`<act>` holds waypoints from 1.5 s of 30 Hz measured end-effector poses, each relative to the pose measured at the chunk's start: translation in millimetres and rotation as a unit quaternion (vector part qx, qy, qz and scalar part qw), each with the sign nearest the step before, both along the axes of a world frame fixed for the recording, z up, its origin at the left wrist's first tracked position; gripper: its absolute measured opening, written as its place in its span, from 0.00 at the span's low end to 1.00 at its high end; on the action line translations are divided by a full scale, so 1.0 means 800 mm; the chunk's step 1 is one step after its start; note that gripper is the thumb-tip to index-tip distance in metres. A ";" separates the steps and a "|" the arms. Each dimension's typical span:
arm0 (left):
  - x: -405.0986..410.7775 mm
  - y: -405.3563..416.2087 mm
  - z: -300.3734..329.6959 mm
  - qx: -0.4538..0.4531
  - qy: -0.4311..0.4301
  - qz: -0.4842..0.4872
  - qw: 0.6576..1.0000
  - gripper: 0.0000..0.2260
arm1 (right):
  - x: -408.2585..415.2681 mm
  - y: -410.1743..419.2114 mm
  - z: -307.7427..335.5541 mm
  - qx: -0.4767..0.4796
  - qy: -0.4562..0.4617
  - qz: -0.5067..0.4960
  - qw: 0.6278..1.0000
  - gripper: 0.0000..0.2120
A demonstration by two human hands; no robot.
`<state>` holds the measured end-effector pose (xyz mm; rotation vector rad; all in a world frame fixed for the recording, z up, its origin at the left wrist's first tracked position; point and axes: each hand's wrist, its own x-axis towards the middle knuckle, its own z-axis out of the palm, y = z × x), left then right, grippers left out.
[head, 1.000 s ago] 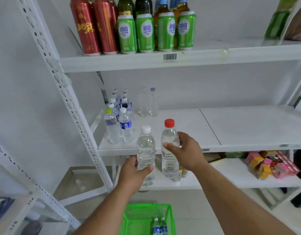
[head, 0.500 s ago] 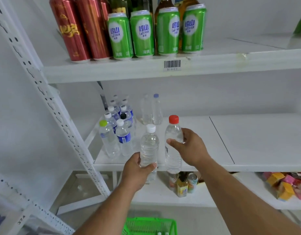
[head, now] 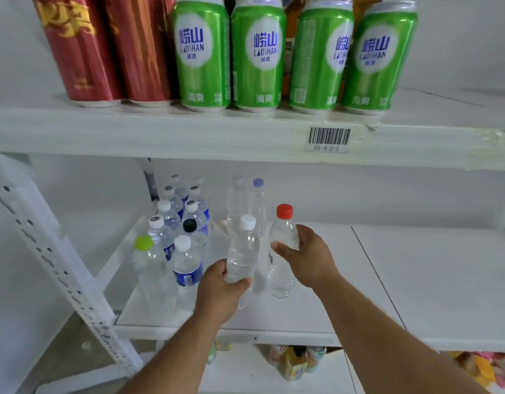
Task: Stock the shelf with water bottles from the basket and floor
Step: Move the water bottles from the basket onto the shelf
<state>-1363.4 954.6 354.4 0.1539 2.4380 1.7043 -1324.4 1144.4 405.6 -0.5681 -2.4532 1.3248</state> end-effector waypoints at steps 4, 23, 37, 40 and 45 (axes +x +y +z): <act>-0.040 0.026 -0.014 0.001 0.004 0.022 1.000 0.13 | -0.049 0.020 -0.015 0.003 -0.018 0.008 1.000 0.21; -0.208 0.097 -0.077 0.012 -0.002 0.139 0.990 0.17 | -0.215 0.050 -0.070 0.012 -0.055 0.039 0.998 0.27; -0.235 0.099 -0.088 0.018 -0.010 0.109 0.994 0.27 | -0.234 0.042 -0.077 -0.027 -0.045 0.032 0.998 0.40; -0.232 0.096 -0.088 -0.006 -0.018 0.087 0.996 0.36 | -0.231 0.042 -0.079 -0.016 -0.059 0.036 0.997 0.39; -0.210 0.091 -0.074 -0.063 -0.056 0.062 0.994 0.41 | -0.215 0.038 -0.069 -0.027 -0.102 0.041 0.994 0.43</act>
